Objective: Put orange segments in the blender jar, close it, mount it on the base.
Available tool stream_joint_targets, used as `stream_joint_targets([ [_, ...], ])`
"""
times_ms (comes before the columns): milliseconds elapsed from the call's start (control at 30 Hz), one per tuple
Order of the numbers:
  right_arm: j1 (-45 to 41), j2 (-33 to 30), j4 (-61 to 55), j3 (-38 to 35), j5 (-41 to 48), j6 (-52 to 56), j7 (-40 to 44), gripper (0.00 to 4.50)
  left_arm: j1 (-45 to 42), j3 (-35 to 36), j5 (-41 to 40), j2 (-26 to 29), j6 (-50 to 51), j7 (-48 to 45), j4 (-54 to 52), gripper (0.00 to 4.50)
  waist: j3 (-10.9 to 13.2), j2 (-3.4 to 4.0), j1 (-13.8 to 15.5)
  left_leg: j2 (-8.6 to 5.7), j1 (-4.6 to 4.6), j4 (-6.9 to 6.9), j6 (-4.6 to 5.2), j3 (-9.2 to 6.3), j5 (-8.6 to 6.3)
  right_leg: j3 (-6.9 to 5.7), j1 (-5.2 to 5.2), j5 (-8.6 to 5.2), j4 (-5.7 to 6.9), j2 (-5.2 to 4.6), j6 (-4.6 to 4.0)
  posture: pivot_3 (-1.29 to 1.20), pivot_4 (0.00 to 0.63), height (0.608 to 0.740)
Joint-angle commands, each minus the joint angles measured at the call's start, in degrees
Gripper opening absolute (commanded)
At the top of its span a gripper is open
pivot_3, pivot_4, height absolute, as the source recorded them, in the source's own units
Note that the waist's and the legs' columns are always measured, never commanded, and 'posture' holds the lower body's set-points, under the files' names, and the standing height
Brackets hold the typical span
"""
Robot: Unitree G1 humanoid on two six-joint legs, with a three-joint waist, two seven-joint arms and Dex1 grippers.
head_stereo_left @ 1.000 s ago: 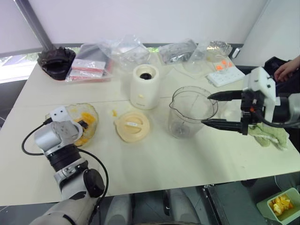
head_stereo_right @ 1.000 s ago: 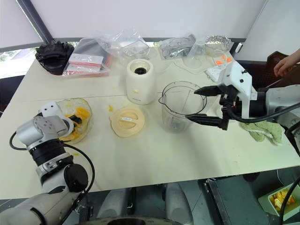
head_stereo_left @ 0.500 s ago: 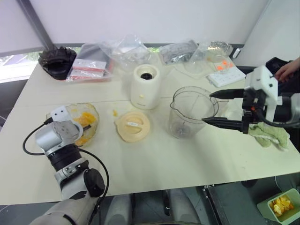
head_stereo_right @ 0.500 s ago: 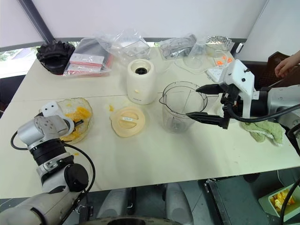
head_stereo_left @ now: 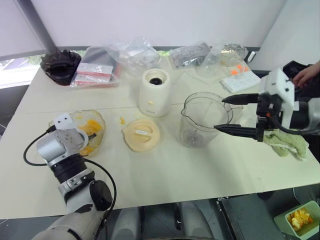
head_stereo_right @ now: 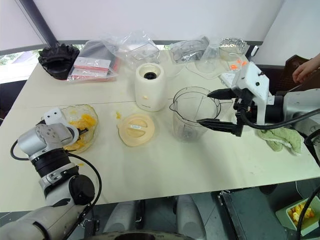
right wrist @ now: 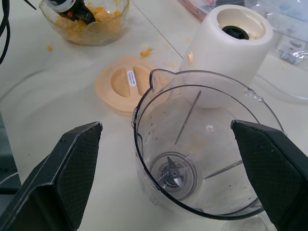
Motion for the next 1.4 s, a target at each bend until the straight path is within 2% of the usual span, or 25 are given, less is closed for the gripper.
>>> stream_joint_targets([
  [33, -1.13, 0.08, -0.59, -1.16, 0.13, -0.64, -0.10, 4.50, -0.38, 0.42, -0.65, 0.13, -0.12, -0.34, -2.82, 1.05, 0.00, 0.00, 0.00, 0.00, 0.00, 0.00, 0.00, 0.00, 0.00, 0.00, 0.00, 0.00, 0.00, 0.00, 0.00, 0.00, 0.150, 0.740],
  [67, -1.18, 0.08, -0.56, -1.11, 0.10, -0.65, -0.09, 4.50, -0.33, 0.43, -0.64, 0.00, -0.16, -0.36, -3.02, 1.05, 0.00, 0.00, 0.01, 0.00, 0.00, 0.00, 0.00, 0.00, 0.00, 0.00, 0.00, 0.00, 0.00, 0.00, 0.00, 0.00, 0.150, 0.740],
  [167, -1.37, 0.08, -0.49, -0.98, 0.02, -0.68, -0.08, 4.50, -0.21, 0.30, -0.58, -0.31, -0.34, -0.44, -3.39, 0.18, 0.00, 0.00, 0.01, 0.00, 0.00, 0.00, 0.00, 0.00, 0.00, 0.00, 0.00, 0.00, 0.00, 0.00, 0.00, 0.00, 0.150, 0.740],
  [200, -1.45, 0.07, -0.47, -0.94, 0.01, -0.69, -0.07, 4.50, -0.21, 0.14, -0.55, -0.28, -0.29, -0.51, -3.38, 0.03, 0.00, 0.00, 0.01, 0.00, 0.00, 0.00, 0.00, 0.00, 0.00, 0.00, 0.00, 0.00, 0.00, 0.00, 0.00, 0.00, 0.150, 0.740],
  [533, -1.37, 0.00, -0.51, -1.19, -0.10, -0.75, -0.07, 4.50, 0.53, -1.89, -0.75, 0.07, -1.51, -1.77, -6.29, 0.03, 0.00, 0.00, 0.00, 0.00, 0.00, 0.00, 0.00, 0.00, 0.00, 0.00, 0.00, 0.00, 0.00, 0.00, 0.00, 0.00, 0.150, 0.740],
  [733, -1.32, -0.15, -0.26, -1.21, -0.36, -1.01, 0.25, 4.50, -1.30, -1.17, -6.87, 1.02, -7.34, -7.81, -13.55, 0.03, 0.00, -0.01, 0.01, 0.00, -0.01, 0.00, -0.01, -0.02, 0.01, 0.00, 0.00, 0.00, 0.00, 0.00, -0.01, 0.00, 0.150, 0.740],
  [933, -1.37, -0.20, 0.09, -1.25, -0.76, -1.15, 0.76, 4.50, -3.88, 0.18, -13.58, 2.35, -9.07, -12.10, -18.23, 0.03, 0.00, -0.01, 0.01, 0.00, -0.01, 0.00, -0.02, -0.01, 0.01, 0.00, 0.00, -0.01, -0.01, 0.00, -0.02, 0.00, 0.150, 0.740],
  [1400, 0.79, -0.26, -1.27, -4.19, -1.04, -0.77, -0.45, 4.50, -12.47, -4.49, -24.64, 5.19, -18.77, -17.50, -15.16, 0.03, 0.02, -0.03, -0.03, 0.00, -0.01, 0.01, -0.01, -0.03, 0.01, -0.01, 0.02, 0.00, -0.02, 0.03, 0.00, 0.00, 0.150, 0.740],
])
